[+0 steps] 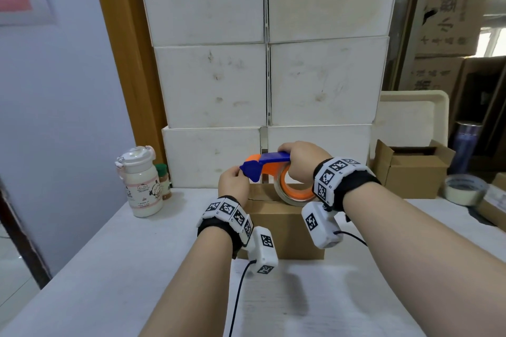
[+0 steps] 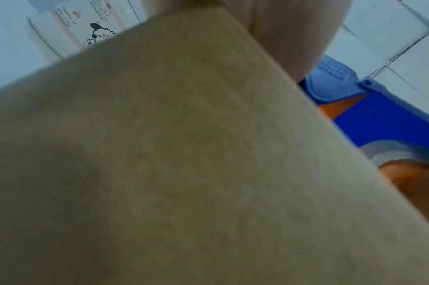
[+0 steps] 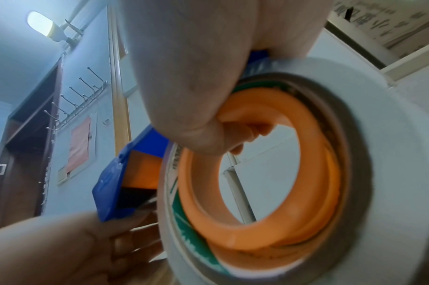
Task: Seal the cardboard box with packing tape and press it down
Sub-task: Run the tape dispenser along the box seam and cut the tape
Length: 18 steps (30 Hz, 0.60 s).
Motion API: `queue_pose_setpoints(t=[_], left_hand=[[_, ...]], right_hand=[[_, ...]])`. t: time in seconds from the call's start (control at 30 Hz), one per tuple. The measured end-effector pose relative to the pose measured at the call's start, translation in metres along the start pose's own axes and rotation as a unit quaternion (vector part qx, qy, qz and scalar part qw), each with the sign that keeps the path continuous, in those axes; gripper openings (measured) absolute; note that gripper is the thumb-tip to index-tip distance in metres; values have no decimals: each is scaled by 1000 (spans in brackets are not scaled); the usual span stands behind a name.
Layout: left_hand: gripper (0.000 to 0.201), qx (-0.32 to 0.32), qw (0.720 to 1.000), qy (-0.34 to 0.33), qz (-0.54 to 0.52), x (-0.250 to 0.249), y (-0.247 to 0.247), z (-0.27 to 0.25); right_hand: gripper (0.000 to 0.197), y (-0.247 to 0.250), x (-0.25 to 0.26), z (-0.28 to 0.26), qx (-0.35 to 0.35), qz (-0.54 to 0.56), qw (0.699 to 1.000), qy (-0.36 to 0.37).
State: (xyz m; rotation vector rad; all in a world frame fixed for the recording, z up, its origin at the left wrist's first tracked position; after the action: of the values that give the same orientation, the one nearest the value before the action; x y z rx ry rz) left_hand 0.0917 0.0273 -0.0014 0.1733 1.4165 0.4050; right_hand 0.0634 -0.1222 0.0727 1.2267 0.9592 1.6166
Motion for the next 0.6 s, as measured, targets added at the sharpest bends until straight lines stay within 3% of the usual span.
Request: queue_pose_setpoints(t=[0.13, 0.23, 0.37, 0.6], left_hand=[[31, -11, 1000, -8, 16, 0, 3, 0], [19, -20, 1000, -9, 9, -2, 4, -1], [29, -33, 999, 0, 7, -1, 5, 0], [29, -36, 999, -13, 4, -1, 6, 2]], right_hand=[[44, -1, 0, -1, -1, -2, 1000, -1], [44, 0, 0, -2, -6, 2, 1000, -3], [43, 1, -2, -3, -10, 8, 1000, -7], [43, -1, -2, -1, -4, 9, 1000, -11]])
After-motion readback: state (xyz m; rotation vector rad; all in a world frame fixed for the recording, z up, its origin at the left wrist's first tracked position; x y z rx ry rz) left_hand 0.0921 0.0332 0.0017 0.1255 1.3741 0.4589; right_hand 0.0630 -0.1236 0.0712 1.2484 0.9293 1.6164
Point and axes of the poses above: each hand's wrist, its own z-axis towards the middle knuckle, its own y-axis out of the back of the hand, x = y × z, the point moved 9 cm from there along z, towards the middle knuckle, and after that the axes turned 9 degrees about z, right-handed, at the moved point
